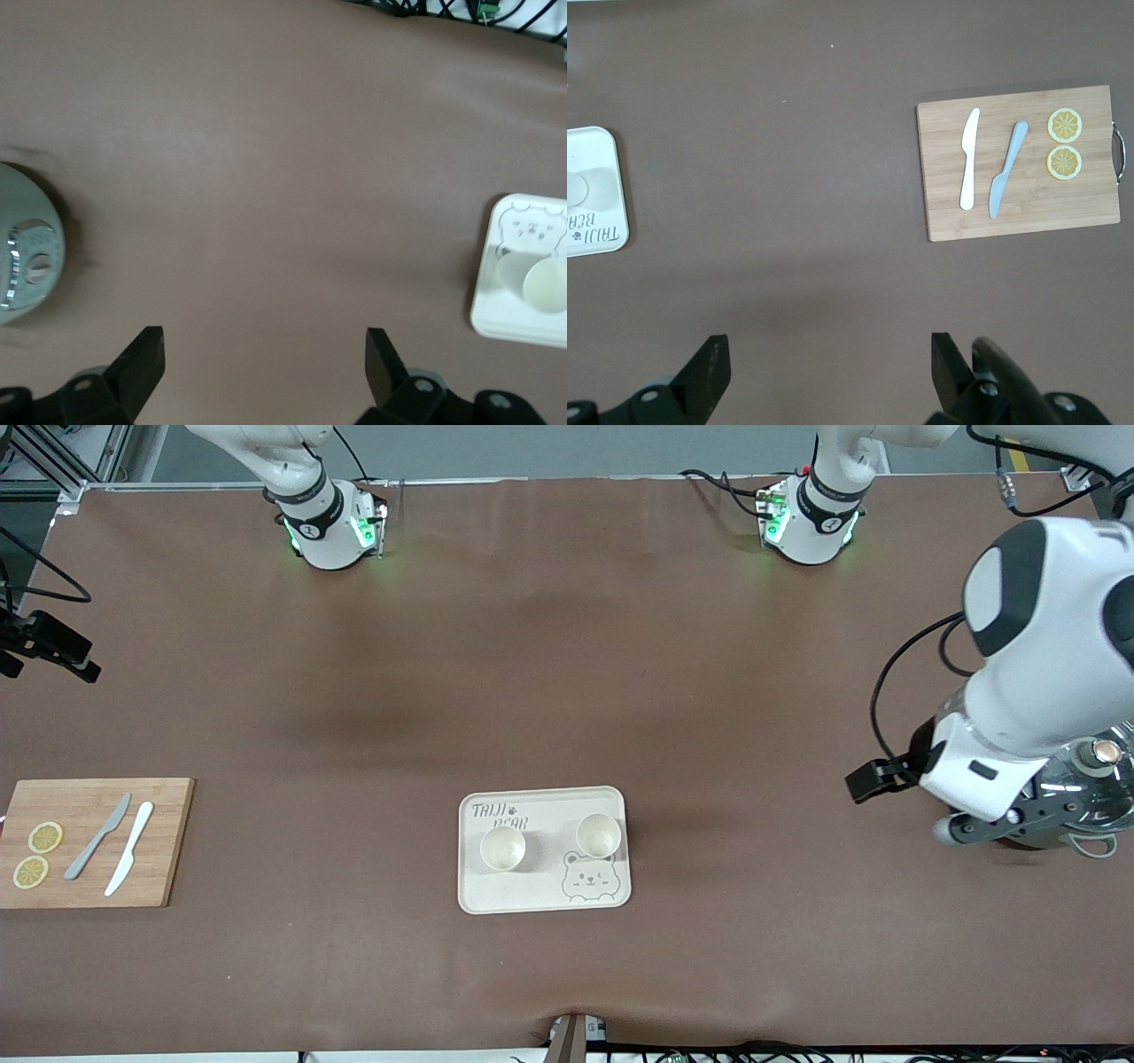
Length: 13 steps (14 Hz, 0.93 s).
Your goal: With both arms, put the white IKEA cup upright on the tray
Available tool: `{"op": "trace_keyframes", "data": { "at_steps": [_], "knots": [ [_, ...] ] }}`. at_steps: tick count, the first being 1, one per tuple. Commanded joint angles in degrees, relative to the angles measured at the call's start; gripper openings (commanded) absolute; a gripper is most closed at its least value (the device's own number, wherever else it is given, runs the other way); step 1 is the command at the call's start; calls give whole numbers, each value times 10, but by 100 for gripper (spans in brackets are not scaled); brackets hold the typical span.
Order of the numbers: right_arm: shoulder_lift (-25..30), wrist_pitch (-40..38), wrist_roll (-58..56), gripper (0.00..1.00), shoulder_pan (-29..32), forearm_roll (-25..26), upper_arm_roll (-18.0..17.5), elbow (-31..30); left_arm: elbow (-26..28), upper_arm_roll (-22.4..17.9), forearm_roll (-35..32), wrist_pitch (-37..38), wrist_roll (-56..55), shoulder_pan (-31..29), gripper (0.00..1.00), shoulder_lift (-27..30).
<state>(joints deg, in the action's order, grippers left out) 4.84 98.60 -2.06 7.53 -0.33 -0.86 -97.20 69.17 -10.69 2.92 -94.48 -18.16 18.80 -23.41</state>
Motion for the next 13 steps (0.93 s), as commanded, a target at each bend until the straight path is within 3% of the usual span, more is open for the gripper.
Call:
{"op": "trace_keyframes", "data": {
  "at_steps": [1,7,13],
  "knots": [
    [-11,-4,-2,100,4,-7,-4,20,16,3,9,20,60,-24,100,33],
    [-12,-5,-3,100,1,-5,-5,25,13,1,6,43,150,-63,100,58],
    [-16,-7,-4,100,-4,-5,-5,37,7,-3,10,43,150,-84,100,60]
  ]
}}
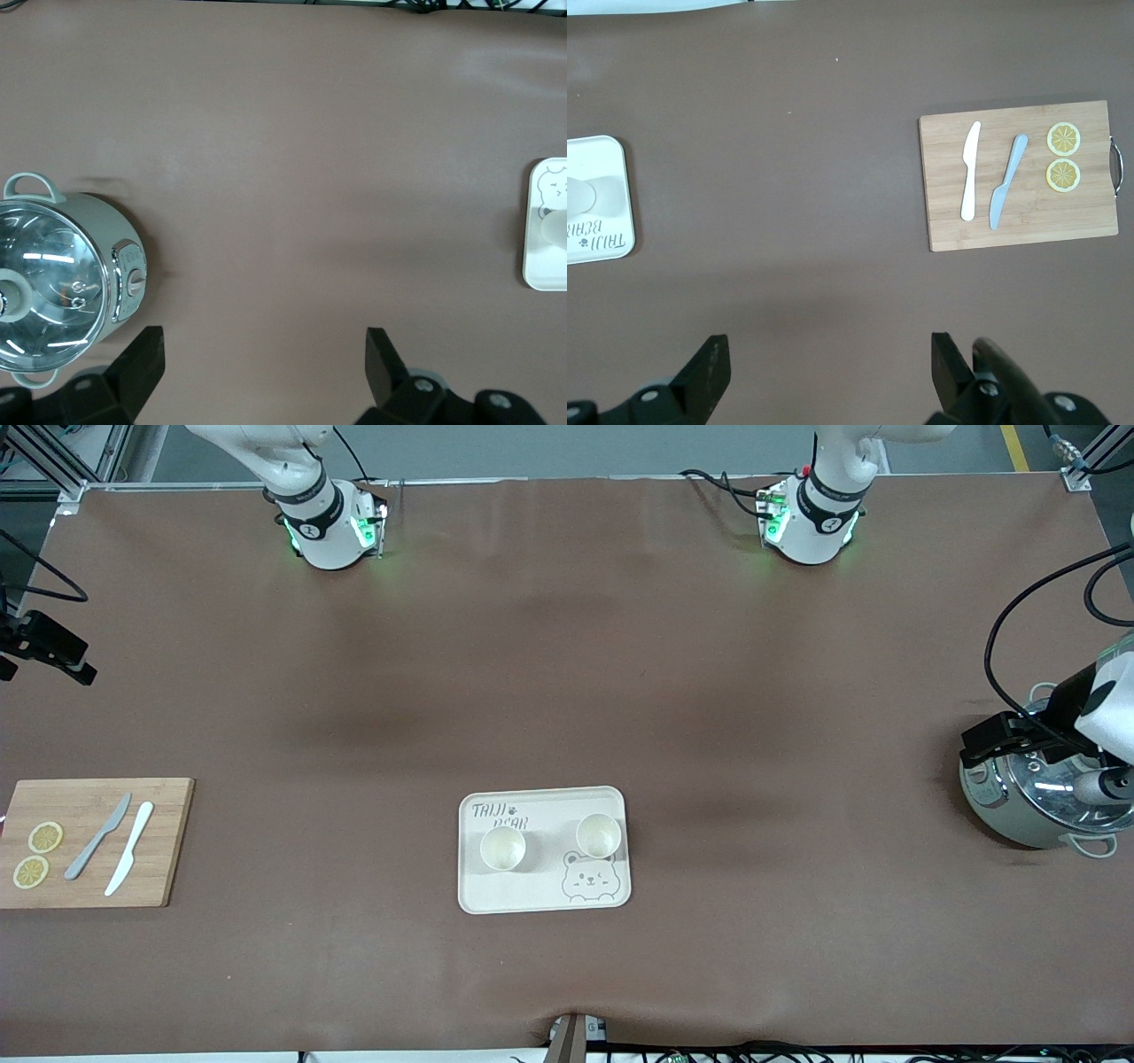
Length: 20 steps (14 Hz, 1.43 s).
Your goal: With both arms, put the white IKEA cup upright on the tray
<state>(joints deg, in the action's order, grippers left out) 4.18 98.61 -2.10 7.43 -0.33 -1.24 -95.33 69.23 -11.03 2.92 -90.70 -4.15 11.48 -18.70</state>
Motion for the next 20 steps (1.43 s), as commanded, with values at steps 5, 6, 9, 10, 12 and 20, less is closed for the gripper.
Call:
{"op": "trace_keyframes", "data": {
  "at_steps": [5,6,9,10,12,20],
  "knots": [
    [-9,-24,-3,100,-5,-4,-2,23,-7,0,11,4,9,-14,100,21],
    [-9,-28,-3,100,-6,-4,-2,23,-6,-2,9,4,9,-13,100,23],
    [-12,-32,-3,100,-7,-5,-2,23,-6,2,9,4,8,-29,100,22],
    [-12,-32,-3,100,-7,-5,-2,23,-6,3,9,4,8,-29,100,23],
    [-13,-32,-3,100,-7,-6,-2,22,-6,5,9,4,8,-31,100,22],
    [-22,-32,-4,100,-6,-6,-2,19,-7,142,6,-11,7,-154,100,17]
  ]
}}
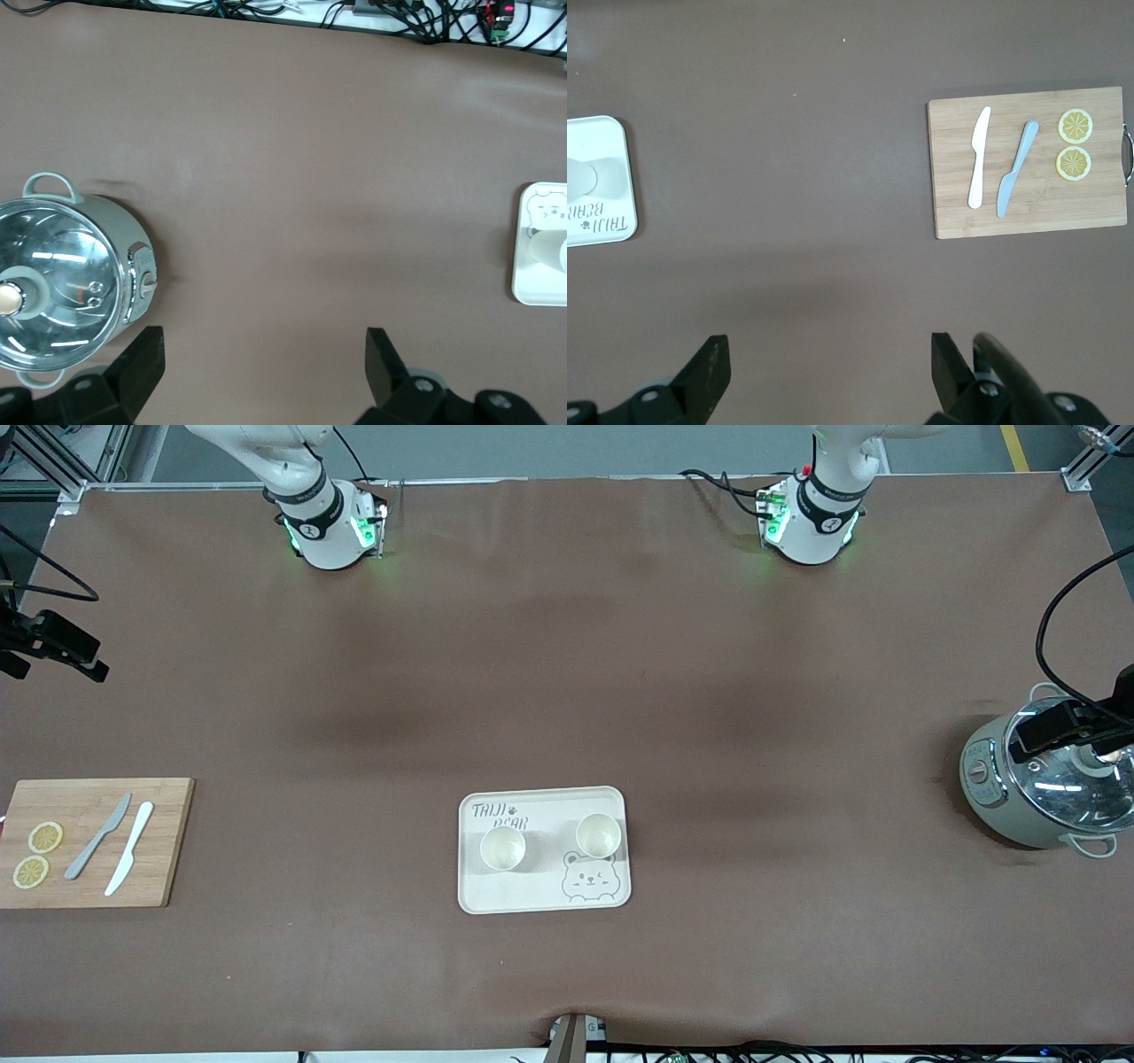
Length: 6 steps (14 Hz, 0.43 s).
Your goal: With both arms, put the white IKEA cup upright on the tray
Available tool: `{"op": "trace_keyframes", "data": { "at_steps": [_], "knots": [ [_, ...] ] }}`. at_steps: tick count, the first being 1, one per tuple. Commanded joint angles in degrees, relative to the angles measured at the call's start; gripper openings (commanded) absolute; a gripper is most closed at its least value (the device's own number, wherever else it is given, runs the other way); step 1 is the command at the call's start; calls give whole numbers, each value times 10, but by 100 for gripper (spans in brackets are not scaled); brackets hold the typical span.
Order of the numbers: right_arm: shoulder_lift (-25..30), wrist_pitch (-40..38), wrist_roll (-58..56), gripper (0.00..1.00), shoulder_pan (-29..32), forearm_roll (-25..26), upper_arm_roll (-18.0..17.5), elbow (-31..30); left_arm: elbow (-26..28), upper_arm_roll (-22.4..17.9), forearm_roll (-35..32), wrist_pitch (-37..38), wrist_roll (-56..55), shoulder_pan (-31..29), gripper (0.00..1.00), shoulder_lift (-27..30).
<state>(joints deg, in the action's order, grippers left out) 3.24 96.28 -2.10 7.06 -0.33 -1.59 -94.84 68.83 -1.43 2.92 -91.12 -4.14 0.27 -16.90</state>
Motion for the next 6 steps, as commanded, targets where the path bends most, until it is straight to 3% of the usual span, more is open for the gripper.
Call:
{"op": "trace_keyframes", "data": {
  "at_steps": [1,6],
  "knots": [
    [-12,-14,-4,100,-1,-6,2,14,-3,63,-4,-7,6,-51,100,-1],
    [-12,-21,-4,100,-1,-6,2,17,-2,64,-33,-6,7,-40,100,3]
  ]
}}
